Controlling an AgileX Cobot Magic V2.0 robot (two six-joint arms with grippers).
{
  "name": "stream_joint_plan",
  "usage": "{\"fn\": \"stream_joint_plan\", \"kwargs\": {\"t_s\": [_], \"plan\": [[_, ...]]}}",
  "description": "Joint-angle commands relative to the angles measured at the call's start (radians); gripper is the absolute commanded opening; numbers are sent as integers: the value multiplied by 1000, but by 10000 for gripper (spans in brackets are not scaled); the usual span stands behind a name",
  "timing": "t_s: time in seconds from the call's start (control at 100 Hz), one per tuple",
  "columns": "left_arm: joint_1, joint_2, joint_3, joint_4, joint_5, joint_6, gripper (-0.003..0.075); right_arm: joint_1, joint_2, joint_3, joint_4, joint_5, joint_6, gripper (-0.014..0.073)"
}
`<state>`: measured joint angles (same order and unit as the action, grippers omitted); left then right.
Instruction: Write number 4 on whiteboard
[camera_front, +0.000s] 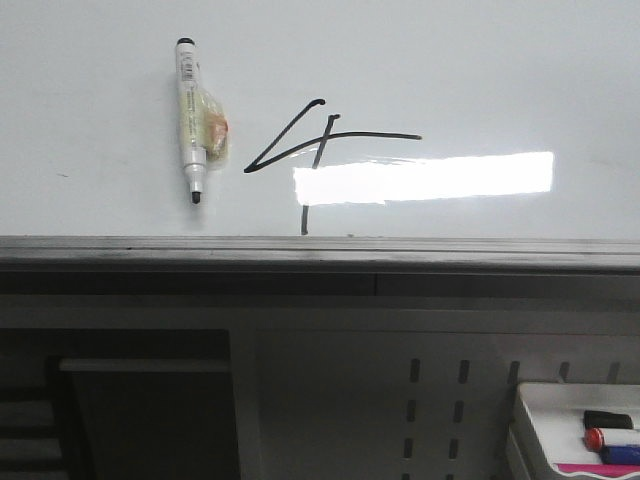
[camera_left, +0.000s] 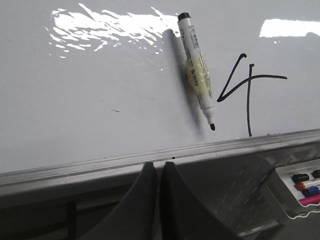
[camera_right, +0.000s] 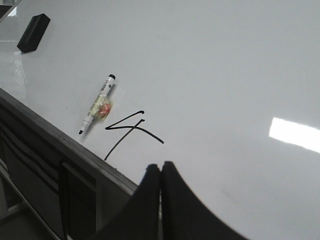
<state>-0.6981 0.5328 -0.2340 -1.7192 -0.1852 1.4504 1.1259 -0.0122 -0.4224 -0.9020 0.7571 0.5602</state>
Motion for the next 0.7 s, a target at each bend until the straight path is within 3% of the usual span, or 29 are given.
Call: {"fn": "stream_joint_plan", "kwargs": {"t_s": [0.0, 0.23, 0.3, 0.4, 0.56, 0.69], "plan": [[-2, 1, -28, 10, 17, 3, -20, -1, 3, -21, -40, -47, -1, -45], [1, -58, 35, 10, 17, 3, -20, -1, 3, -21, -40, -44, -1, -45], [9, -137, 63, 105, 8, -2, -20, -1, 3, -21, -40, -44, -1, -45], [54, -271, 93, 456, 43, -87, -20, -1, 3, -21, -40, -44, -1, -45], [225, -448, 150, 959, 50, -395, -20, -1, 3, -21, -40, -44, -1, -45], [403, -523, 204, 1256, 100, -698, -20, -1, 3, -21, -40, -44, -1, -45]]}}
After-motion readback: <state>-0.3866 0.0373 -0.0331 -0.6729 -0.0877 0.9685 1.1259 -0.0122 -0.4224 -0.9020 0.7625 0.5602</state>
